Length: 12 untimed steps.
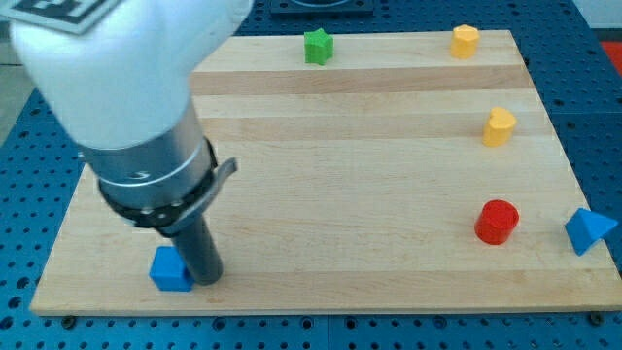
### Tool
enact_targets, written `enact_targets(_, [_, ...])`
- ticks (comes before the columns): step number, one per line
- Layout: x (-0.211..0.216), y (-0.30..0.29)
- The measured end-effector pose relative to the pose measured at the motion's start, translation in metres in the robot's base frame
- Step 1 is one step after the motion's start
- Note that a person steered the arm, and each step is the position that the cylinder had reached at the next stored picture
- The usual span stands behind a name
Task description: Move your arm away from the blue cube
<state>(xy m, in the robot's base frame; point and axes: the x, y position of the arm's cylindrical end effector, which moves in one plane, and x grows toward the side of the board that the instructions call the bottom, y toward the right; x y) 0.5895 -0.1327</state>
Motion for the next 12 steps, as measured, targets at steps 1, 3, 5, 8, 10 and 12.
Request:
enact_targets(1, [0.0, -0.024])
enact_targets(3, [0.0, -0.076])
enact_targets(5, [-0.002, -0.051])
enact_targets(8, [-0.058, 0.133])
enact_targets(10, [-0.117, 0.273])
enact_targets(12, [-0.11, 0.443])
